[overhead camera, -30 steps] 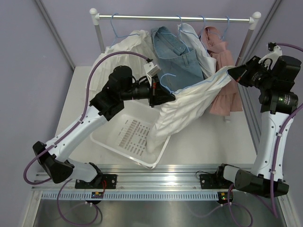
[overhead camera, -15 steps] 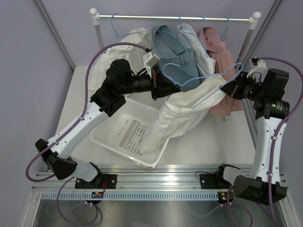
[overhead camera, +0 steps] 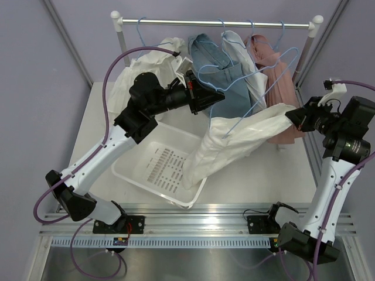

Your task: Remove the skirt from the hanger

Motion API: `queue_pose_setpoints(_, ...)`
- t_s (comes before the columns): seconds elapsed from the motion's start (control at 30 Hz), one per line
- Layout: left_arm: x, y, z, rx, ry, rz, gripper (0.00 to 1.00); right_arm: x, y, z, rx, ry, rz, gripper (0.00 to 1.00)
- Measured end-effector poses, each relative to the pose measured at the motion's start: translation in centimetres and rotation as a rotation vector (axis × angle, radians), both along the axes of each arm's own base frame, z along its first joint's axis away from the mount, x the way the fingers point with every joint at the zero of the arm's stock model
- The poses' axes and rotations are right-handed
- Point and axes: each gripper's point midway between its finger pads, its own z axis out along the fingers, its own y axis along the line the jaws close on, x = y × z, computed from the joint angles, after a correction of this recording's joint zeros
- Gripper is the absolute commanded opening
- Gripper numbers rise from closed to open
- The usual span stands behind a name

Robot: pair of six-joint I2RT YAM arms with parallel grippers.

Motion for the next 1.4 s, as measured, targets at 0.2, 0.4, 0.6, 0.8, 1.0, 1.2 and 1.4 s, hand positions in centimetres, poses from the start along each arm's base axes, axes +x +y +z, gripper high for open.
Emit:
queue_pose_setpoints(0.2,0.9,0.9,-0.1,0.026,-0.031,0.074,0.00,0.4,-1.4,-1.2,0.005,0.045,0.018,0.00)
queue_pose_setpoints(0.4,0.7,2.9,0.0,0.082,-0.084,0.144,0.00,-0.4,-0.2,-6.3,-0.019,0.158,0.278,0.12)
queue_pose_setpoints(0.6,0.0,3.8,1.2,0.062,-0.101,0.159,0.00,-1.9,0.4,-10.5,-0.066,0.208,0.390,0.14)
queue_pose_setpoints(0.8,0.4,2.4,3.7,-0.085,-0.055,0.123,0.00,-3.7,2.9,-11.8,-0.092,0.259,0.473,0.16)
queue_pose_setpoints(1.0,2.8,-0.3,2.5,-0.124,0.029,0.099,0.00,-4.6,2.8,-13.2,-0.127,0.335,0.438,0.36)
queue_pose_setpoints(1.2,3.8,0.1,2.6,-0.063,-0.007,0.153,0.00,-4.6,2.6,-12.9,-0.159,0.313,0.452,0.64)
queue_pose_setpoints(1.4,2.9,3.5,4.1,-0.027,-0.074,0.222,0.00,-2.9,3.1,-6.9,-0.319,0.009,0.550,0.67)
